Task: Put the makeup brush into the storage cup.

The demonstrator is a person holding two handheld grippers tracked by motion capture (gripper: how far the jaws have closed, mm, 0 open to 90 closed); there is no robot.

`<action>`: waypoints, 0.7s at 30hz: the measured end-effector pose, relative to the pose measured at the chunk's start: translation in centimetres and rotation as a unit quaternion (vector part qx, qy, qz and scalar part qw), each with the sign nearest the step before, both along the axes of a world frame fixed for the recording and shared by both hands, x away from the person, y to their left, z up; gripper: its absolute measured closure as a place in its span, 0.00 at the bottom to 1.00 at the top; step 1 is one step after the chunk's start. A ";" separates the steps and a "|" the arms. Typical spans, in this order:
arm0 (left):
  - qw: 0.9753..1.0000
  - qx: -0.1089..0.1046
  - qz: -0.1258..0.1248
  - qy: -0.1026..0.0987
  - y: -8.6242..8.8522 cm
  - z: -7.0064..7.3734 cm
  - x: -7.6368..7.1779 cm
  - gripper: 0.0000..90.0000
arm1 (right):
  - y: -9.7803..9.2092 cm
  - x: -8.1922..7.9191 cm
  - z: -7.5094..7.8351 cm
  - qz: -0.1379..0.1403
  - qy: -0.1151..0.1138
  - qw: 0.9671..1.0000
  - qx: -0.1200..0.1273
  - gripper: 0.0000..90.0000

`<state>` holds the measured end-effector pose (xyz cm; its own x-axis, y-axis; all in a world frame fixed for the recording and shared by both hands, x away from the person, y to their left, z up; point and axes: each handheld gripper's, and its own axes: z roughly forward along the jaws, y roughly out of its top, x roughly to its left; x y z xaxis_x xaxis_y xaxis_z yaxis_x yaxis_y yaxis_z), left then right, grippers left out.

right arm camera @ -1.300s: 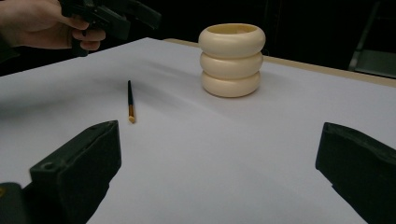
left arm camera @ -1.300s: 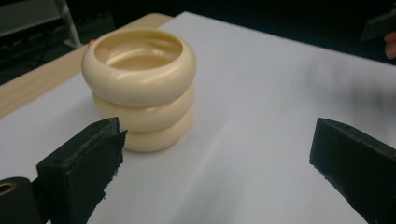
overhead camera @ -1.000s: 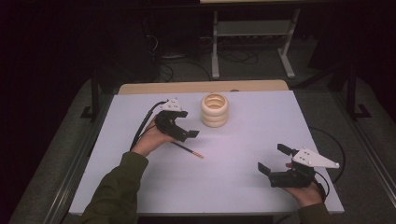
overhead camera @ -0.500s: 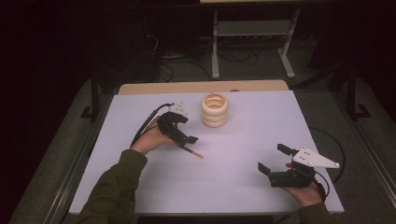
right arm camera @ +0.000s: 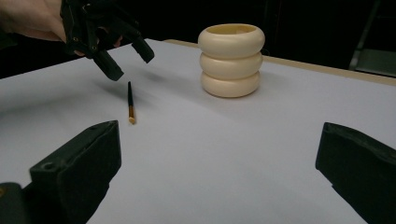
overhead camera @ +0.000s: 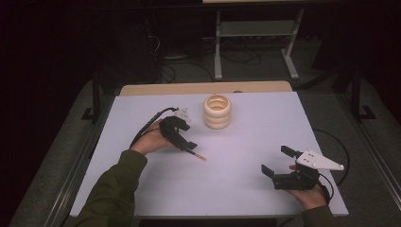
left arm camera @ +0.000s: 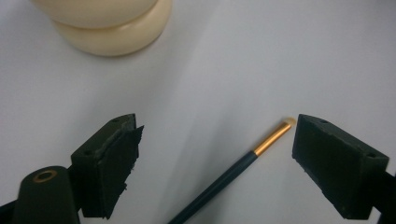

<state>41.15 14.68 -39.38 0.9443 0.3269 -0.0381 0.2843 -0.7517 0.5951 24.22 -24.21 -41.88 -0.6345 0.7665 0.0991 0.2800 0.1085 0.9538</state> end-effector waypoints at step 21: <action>0.996 0.072 -0.044 0.018 -0.2 -0.7 0.1 0.52 | 0.0 0.0 0.0 0.002 0.001 1.000 0.001 0.00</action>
<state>41.22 14.47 -40.05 0.9683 0.2480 -0.0304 0.2328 -0.8517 0.4695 24.23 -24.20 -41.88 -0.6373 0.7639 0.1015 0.2812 0.1079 0.9536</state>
